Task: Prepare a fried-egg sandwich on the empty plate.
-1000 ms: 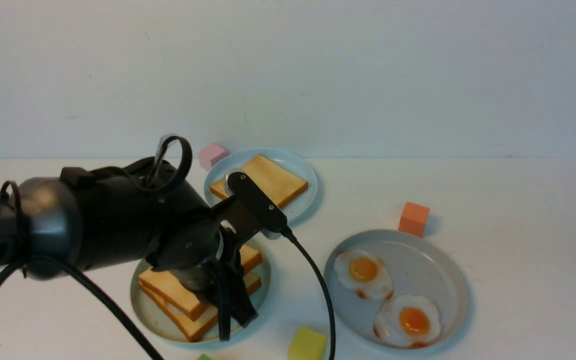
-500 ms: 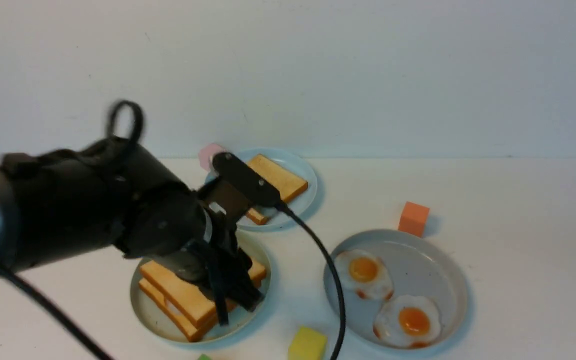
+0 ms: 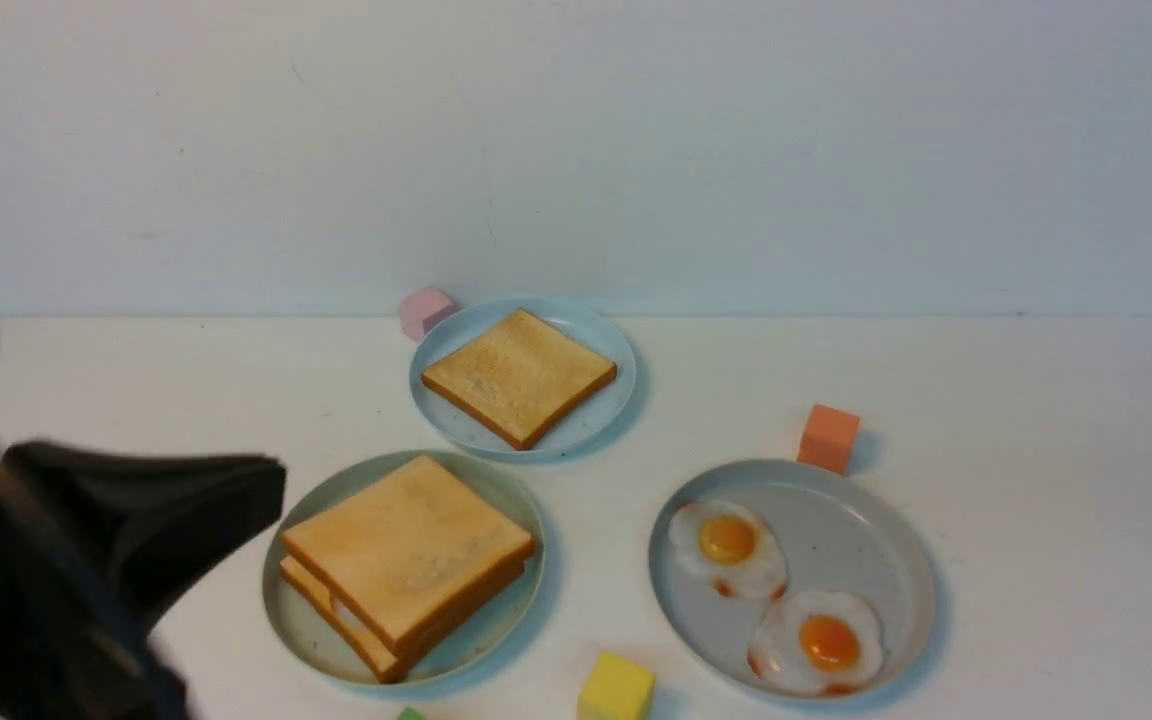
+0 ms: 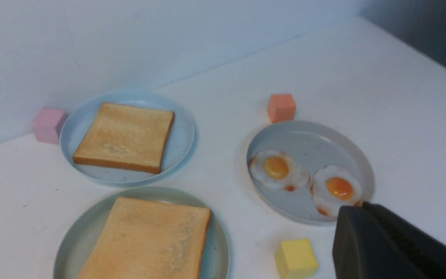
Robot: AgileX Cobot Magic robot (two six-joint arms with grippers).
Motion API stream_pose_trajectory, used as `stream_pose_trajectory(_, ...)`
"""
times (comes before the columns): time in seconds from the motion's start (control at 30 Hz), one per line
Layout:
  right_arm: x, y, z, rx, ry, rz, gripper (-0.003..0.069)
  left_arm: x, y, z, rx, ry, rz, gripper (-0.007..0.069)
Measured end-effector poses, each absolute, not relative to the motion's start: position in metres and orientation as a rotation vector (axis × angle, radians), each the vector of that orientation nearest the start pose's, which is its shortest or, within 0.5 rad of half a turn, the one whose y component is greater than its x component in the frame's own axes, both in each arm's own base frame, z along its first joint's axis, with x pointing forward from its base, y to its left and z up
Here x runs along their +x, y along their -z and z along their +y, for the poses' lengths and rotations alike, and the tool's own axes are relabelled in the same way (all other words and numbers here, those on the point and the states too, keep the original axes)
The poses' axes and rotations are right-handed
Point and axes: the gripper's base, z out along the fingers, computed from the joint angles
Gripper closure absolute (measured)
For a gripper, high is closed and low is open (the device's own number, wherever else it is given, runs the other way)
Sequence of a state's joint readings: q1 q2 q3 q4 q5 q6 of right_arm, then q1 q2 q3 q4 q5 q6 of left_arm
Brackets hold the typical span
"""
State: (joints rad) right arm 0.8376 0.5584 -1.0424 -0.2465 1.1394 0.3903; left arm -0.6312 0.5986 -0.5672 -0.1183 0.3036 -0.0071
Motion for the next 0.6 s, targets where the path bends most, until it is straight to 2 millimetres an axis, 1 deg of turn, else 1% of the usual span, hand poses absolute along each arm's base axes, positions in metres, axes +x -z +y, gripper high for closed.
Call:
stream_pose_trajectory(0.07,0.052,-0.412,0.028,-0.455,-0.430,2.095,0.0574,0.093,-0.318,-0.072,0.473,0.576,1.758,0.0638)
stream_pose_trajectory(0.13,0.052,-0.412,0.028,-0.455,-0.429,2.096,0.0571,0.082,-0.295,-0.064,0.434,0.604,1.719,0.0638)
stream_pose_trajectory(0.17,0.052,-0.412,0.028,-0.455,-0.429,2.096,0.0569,0.080,-0.289,-0.062,0.427,0.608,1.710,0.0638)
stream_pose_trajectory(0.2,0.052,-0.412,0.028,-0.455,-0.429,2.096,0.0569,0.079,-0.288,-0.061,0.425,0.609,1.704,0.0638)
stream_pose_trajectory(0.23,0.052,-0.412,0.028,-0.455,-0.429,2.096,0.0567,0.077,-0.279,-0.059,0.416,0.611,1.694,0.0638)
stream_pose_trajectory(0.27,0.052,-0.412,0.028,-0.455,-0.430,2.096,0.0565,0.075,-0.273,-0.057,0.410,0.611,1.685,0.0638)
stream_pose_trajectory(0.4,0.052,-0.412,0.028,-0.455,-0.433,2.097,0.0559,0.075,-0.266,-0.056,0.408,0.608,1.688,0.0638)
stream_pose_trajectory(0.6,0.052,-0.412,0.028,-0.455,-0.433,2.097,0.0552,0.074,-0.262,-0.057,0.422,0.603,1.725,0.0638)
